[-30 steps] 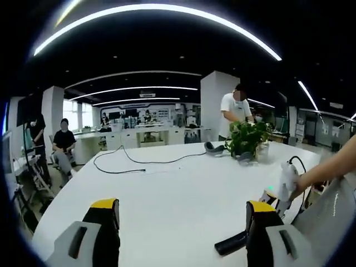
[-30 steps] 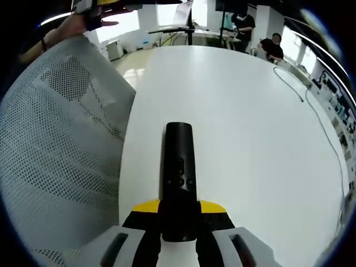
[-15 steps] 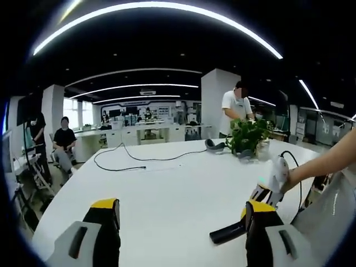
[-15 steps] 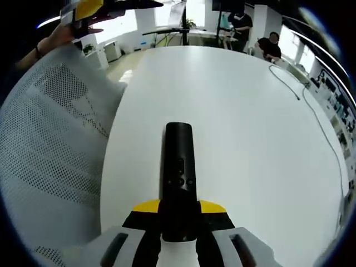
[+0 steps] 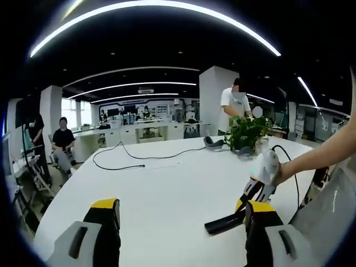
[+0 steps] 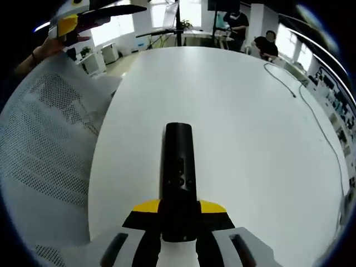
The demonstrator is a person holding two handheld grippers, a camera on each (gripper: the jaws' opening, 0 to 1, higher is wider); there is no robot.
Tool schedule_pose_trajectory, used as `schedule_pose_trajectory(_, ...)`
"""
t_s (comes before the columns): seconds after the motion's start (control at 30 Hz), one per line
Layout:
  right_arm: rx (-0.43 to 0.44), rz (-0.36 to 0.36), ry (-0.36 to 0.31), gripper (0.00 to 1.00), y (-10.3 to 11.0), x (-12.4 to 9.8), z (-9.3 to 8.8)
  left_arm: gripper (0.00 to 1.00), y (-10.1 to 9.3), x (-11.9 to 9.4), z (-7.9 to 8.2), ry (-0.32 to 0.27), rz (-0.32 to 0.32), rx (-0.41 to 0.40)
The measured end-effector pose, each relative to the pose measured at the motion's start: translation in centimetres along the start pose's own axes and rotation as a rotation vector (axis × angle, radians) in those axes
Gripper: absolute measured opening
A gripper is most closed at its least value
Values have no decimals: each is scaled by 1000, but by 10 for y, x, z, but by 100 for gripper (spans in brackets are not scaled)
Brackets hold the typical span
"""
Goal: Press the specified remote control buttons in sequence, fully releasing each button before pressing the next.
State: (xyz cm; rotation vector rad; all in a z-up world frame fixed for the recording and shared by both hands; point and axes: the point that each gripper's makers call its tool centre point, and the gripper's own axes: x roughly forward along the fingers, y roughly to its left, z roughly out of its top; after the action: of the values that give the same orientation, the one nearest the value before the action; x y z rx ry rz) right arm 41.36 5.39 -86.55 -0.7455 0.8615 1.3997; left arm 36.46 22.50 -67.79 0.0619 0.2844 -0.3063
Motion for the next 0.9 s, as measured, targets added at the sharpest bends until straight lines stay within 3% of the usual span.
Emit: schedule_pose_trajectory(0.9, -15, -12, 2, 20, -52, 0, 5, 95, -6, 5, -8, 49, -31, -1)
